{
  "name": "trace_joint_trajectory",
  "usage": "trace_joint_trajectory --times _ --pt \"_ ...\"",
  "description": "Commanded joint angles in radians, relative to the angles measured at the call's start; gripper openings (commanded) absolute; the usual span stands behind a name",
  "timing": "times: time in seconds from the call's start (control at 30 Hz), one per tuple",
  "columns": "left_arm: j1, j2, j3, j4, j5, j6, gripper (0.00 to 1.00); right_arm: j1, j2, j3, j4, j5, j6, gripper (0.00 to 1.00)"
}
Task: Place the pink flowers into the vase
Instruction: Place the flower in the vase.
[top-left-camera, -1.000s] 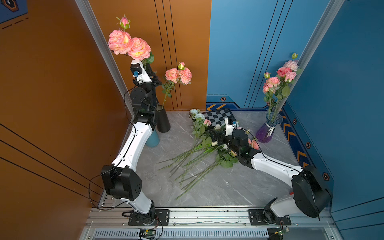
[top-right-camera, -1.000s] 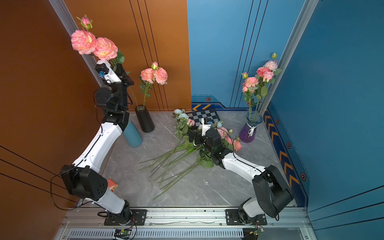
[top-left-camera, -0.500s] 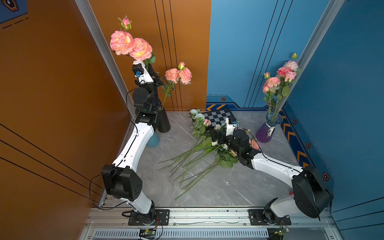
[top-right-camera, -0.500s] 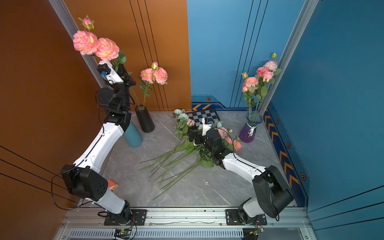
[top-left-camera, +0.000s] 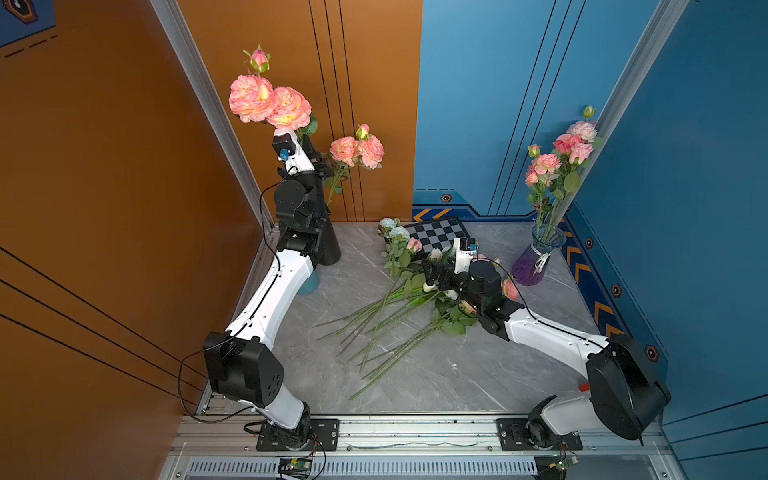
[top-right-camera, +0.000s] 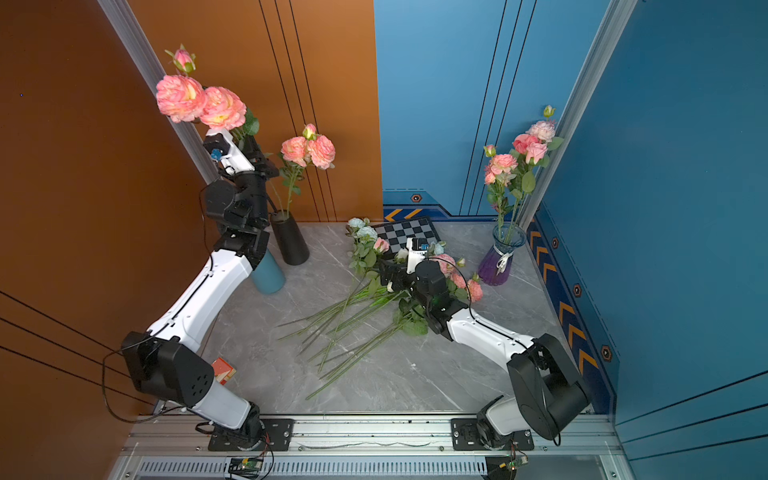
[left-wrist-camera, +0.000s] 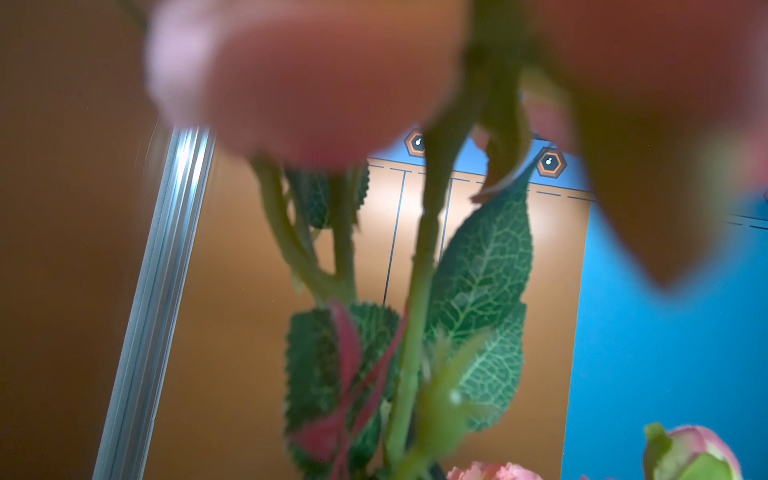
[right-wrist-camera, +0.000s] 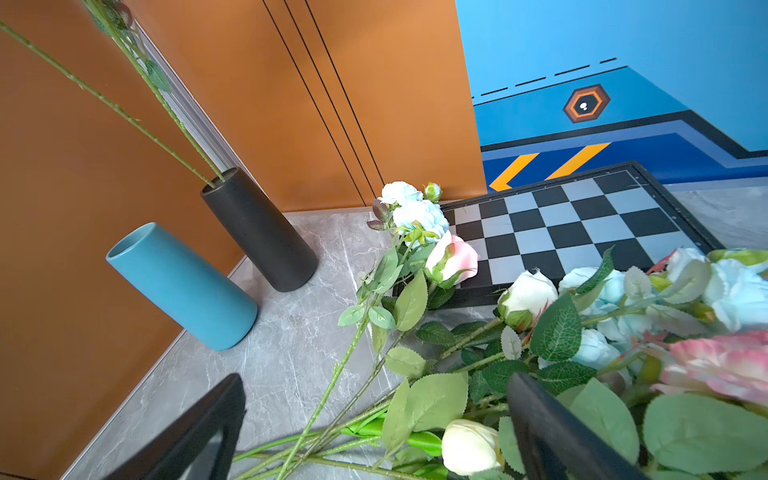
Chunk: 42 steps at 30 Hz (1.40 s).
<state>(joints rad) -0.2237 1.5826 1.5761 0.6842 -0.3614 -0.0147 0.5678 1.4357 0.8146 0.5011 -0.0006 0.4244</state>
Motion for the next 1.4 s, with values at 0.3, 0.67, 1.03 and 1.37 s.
trace_joint_trajectory --times 0.3,0.67,1.03,1.37 --pt "0.008 -0.06 -0.121 0.078 -0.027 0.016 0.16 -0.01 -0.008 -0.023 0.038 -0.032 0.029 1.0" --pt "0.023 -0.076 -0.243 0.186 -0.046 0.005 0.22 -0.011 0.016 -0.019 0.044 -0.046 0.04 1.0" --pt "0.031 -0.061 -0.293 0.247 -0.049 0.004 0.29 -0.009 0.038 -0.016 0.047 -0.053 0.047 1.0" --pt "0.03 -0.079 -0.33 0.269 -0.038 0.006 0.55 -0.008 0.064 -0.017 0.065 -0.059 0.062 1.0"
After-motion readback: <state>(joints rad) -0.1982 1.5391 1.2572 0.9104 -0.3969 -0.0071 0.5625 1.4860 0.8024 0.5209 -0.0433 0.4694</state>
